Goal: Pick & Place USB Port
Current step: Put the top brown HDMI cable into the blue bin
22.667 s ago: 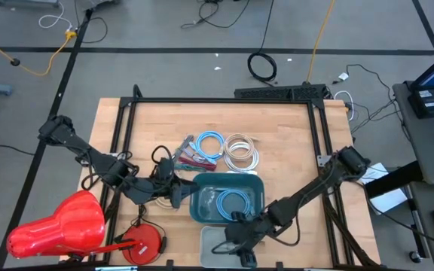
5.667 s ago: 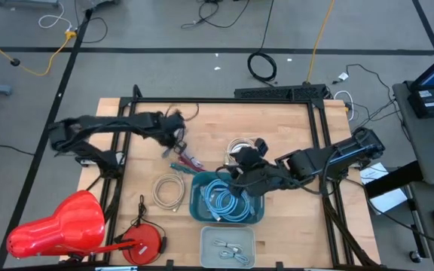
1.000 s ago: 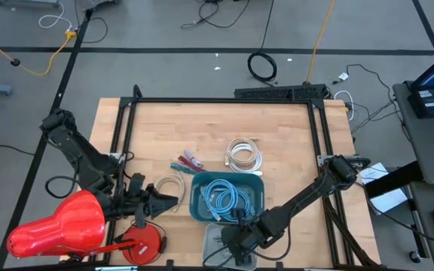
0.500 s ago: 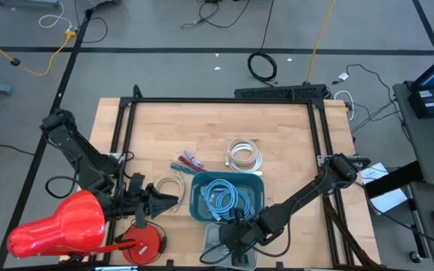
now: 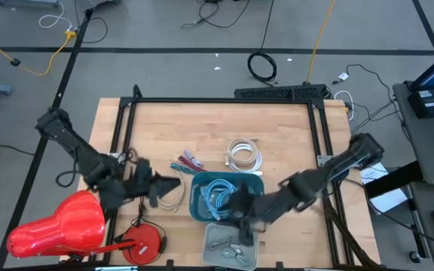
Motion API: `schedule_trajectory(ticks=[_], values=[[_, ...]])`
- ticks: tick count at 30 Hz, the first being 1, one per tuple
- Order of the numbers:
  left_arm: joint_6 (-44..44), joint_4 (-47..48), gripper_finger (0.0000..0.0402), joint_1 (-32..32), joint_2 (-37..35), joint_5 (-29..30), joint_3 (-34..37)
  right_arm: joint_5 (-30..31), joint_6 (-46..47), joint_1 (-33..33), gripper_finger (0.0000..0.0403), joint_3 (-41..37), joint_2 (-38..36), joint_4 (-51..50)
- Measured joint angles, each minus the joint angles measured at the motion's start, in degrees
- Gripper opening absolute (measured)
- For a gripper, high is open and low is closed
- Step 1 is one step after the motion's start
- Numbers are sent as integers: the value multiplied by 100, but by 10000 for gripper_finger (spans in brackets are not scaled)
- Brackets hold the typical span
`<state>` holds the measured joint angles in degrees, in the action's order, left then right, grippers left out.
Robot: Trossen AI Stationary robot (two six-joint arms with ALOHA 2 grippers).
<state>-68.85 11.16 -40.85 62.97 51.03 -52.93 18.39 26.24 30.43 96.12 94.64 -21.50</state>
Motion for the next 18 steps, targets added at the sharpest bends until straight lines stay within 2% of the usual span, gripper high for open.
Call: schedule_trajectory(ticks=[3, 6, 9, 13, 18], values=[[-447, 1065, 106, 576, -275, -692, 0, 436, -364, -85, 118, 0, -426, 32], [-410, 1911, 106, 1289, -464, -1545, 0, 817, -630, -164, 113, 2, -750, -161], [120, 2584, 106, 2073, -504, -2508, 0, 1281, -845, -241, 112, 2, -938, -487], [1268, 3103, 106, 3095, -379, -3730, 0, 2028, -941, -393, 120, 1, -1020, -996], [2709, 3463, 106, 4196, 48, -4806, 4, 2470, -505, -670, 137, 0, -1011, -1719]])
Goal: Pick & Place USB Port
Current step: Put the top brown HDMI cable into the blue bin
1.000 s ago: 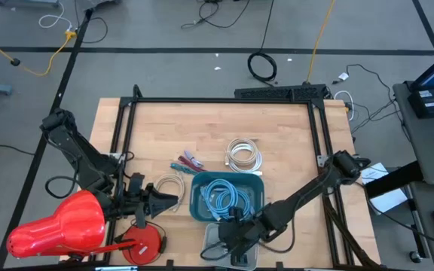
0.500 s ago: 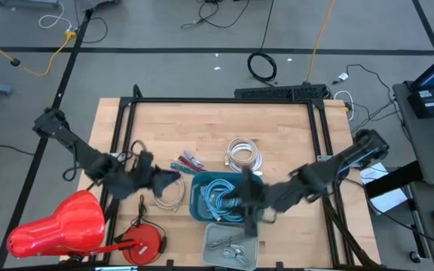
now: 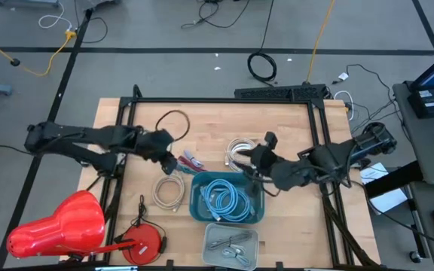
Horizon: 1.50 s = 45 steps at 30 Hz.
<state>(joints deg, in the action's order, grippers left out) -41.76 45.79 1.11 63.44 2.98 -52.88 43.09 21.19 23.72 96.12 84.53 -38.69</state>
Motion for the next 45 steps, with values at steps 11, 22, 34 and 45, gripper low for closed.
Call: schedule_trajectory(ticks=[11, 22, 34, 45], values=[[1627, -147, 106, 1003, 1242, -754, 0, -2, 519, -697, 157, 0, 0, -1007], [2900, -196, 106, 907, 1623, -569, -2, -1056, 1108, -1537, 157, -802, 4, -1765], [4131, -235, 106, 793, 1558, -133, -4, -3091, 1270, -2485, 157, -2485, 4, 360], [3967, -464, 106, 910, 1608, 265, -4, -3361, 1434, -2349, 157, -2706, 2, 686]])
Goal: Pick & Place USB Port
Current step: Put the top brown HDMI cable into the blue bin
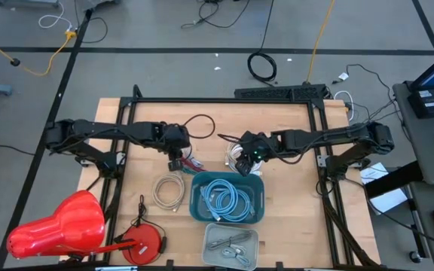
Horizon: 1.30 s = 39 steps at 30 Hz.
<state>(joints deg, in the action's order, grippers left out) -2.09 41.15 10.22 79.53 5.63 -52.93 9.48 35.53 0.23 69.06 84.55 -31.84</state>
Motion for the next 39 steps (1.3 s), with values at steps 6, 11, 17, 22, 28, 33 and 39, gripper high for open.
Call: schedule_trajectory(ticks=[6, 11, 17, 22, 28, 33, 39], values=[[-647, 30, 106, -79, -2, -329, 0, 898, 155, -138, 157, 0, 0, -783], [-1127, -57, 106, -337, -2, -573, 0, 1236, 99, -456, 157, -232, -9, -925], [-1477, -119, 106, -725, -2, -568, 0, 372, -122, -963, 157, -1018, -7, 6], [-1698, -214, 106, -919, -2, -558, 0, 87, -65, -1384, 157, -1546, -7, 488], [-1821, -212, 106, -1042, -2, -550, 0, -503, 235, -1643, 157, -2069, -4, 1344], [-1866, -197, 106, -1078, -2, -509, 0, -568, 322, -1544, 157, -2252, -4, 1686], [-1906, -189, 106, -1075, -2, -508, 0, -559, 426, -1438, 157, -2319, 174, 1757]])
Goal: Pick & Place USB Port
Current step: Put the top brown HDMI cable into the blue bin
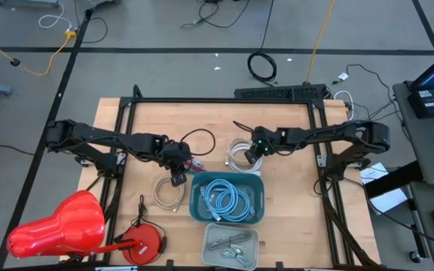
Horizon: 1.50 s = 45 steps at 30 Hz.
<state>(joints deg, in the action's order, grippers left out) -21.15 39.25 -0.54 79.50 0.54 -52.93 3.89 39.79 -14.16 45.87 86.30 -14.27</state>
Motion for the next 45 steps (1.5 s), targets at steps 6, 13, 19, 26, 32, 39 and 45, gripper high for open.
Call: schedule_trajectory(ticks=[6, 13, 19, 26, 32, 39, 45], values=[[-2, 19, 106, 0, 0, 1, 0, -69, 145, 234, 156, 16, 419, 550], [-64, 49, 106, -65, -2, -34, 0, -149, 241, 413, 114, 20, 820, 676], [-167, 52, 106, -144, -2, -47, 0, -77, 300, 570, 22, 13, 983, 635], [-258, 63, 106, -149, -2, -17, 0, 374, 345, 647, 1, -15, 543, 622], [-262, 16, 106, -149, -2, 11, 0, 999, 217, 641, 0, 29, -315, 594], [-228, -20, 106, -138, -4, 209, 0, 1439, 147, 630, 0, 66, -1001, 520], [-210, -44, 106, -138, -4, 246, 0, 587, 122, 441, 0, 68, -1052, 495]])
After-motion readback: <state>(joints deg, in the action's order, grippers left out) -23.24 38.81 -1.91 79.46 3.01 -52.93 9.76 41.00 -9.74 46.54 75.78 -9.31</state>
